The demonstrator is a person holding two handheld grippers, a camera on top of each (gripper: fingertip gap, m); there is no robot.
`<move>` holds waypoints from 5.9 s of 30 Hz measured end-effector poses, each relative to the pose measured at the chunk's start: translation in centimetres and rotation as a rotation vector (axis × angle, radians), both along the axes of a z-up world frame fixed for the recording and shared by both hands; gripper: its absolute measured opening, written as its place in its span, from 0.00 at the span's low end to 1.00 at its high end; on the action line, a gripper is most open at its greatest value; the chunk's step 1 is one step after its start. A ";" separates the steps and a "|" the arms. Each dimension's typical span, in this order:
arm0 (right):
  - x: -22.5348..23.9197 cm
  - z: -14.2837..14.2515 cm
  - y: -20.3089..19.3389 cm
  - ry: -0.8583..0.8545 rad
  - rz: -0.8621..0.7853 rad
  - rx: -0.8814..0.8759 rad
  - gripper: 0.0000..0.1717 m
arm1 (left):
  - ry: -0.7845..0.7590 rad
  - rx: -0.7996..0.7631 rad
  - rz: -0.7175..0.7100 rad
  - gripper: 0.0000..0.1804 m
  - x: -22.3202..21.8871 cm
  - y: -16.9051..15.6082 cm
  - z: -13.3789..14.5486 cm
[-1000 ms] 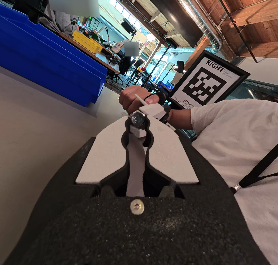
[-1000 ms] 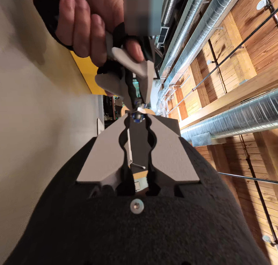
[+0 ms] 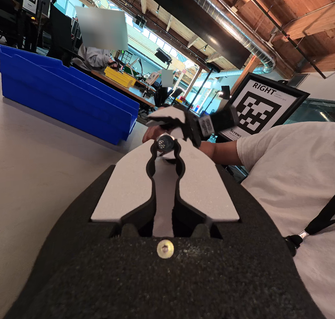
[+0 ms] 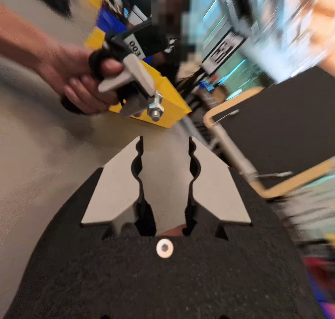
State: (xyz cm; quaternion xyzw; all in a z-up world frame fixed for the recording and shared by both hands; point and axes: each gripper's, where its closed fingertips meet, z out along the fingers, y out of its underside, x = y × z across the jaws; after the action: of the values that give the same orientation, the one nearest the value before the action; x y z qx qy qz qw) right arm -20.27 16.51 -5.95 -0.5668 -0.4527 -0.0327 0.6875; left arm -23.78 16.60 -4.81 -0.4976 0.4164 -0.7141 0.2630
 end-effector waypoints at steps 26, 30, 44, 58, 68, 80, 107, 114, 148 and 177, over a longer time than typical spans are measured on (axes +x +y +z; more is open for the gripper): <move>-2.9 -0.1 -1.3 0.482 0.287 -0.596 0.10 | 0.037 0.014 -0.083 0.09 0.7 -1.8 -0.5; -3.0 0.4 -1.1 0.940 0.492 -1.094 0.10 | 0.029 0.029 -0.049 0.09 0.7 -1.3 -0.4; 0.6 -1.1 0.7 -0.078 -0.047 0.010 0.32 | 0.027 -0.039 -0.029 0.09 0.5 -0.3 -0.4; -2.5 -0.2 -1.1 -0.551 -0.134 0.600 0.13 | 0.059 -0.069 -0.084 0.09 1.3 -1.4 -0.9; -2.6 0.1 -1.5 0.091 0.129 -0.097 0.11 | 0.045 -0.022 -0.092 0.09 1.2 -1.9 -0.7; -2.7 0.9 -1.1 0.809 0.460 -0.861 0.19 | 0.003 -0.013 -0.037 0.10 1.0 -1.2 -0.1; -1.3 0.0 -0.7 -0.276 -0.064 0.298 0.10 | 0.057 -0.119 -0.048 0.09 2.3 -1.7 -0.7; -2.4 0.6 -1.1 0.584 0.343 -0.654 0.10 | 0.000 -0.045 -0.020 0.10 1.8 -1.7 0.1; 4.3 5.0 0.6 0.631 0.269 -0.762 0.05 | 0.035 0.065 0.161 0.23 1.3 0.6 -0.5; 37.3 -9.0 8.9 -0.367 -0.645 -1.403 0.20 | 0.216 0.197 0.137 0.20 2.4 -1.7 -3.5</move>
State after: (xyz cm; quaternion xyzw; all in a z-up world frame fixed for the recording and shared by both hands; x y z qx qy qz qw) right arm 17.07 25.41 -14.98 -0.9566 -0.2871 -0.0301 0.0409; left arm -21.36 14.95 -8.31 -0.5707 0.4753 -0.5923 0.3124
